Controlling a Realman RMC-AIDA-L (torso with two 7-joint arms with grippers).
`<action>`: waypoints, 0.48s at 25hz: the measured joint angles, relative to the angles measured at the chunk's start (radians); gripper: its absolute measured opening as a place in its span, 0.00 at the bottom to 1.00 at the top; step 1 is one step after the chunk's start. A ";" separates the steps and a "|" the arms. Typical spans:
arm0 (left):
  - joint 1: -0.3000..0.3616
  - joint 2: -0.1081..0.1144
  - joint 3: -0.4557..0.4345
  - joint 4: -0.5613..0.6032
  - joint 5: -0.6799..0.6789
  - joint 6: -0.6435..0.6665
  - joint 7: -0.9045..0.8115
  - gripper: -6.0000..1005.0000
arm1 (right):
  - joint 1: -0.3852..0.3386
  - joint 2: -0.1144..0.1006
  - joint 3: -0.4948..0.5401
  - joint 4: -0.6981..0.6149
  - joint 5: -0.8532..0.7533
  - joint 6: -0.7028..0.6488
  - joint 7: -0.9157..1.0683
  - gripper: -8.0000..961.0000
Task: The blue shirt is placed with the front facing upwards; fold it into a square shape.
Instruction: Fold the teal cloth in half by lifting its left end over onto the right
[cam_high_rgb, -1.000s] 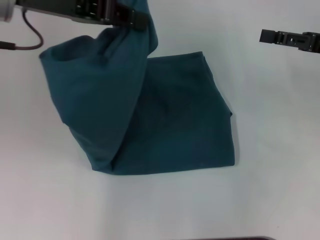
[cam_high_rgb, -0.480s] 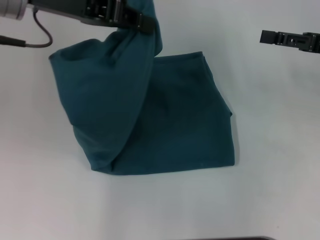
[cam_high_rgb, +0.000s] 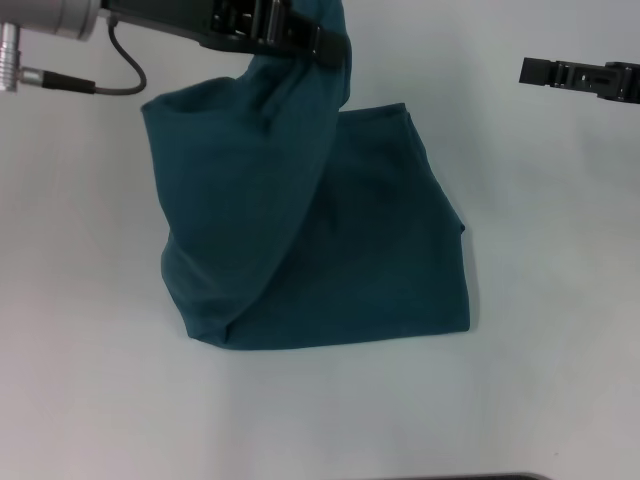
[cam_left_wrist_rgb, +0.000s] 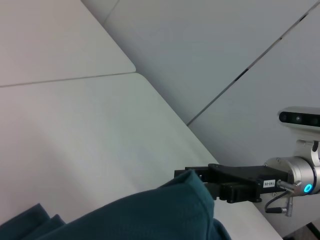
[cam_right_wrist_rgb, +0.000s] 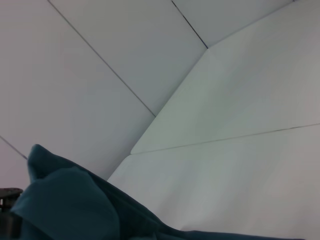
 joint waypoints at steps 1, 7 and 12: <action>0.000 -0.002 0.003 0.028 -0.001 -0.011 0.011 0.06 | -0.001 0.000 0.000 0.000 0.000 0.000 0.000 0.69; -0.003 -0.004 0.027 0.117 -0.034 -0.054 0.044 0.06 | -0.004 -0.002 0.000 0.000 0.000 0.000 0.000 0.69; -0.016 -0.005 0.040 0.208 -0.050 -0.089 0.077 0.06 | -0.002 -0.002 0.000 0.000 0.000 -0.001 0.000 0.69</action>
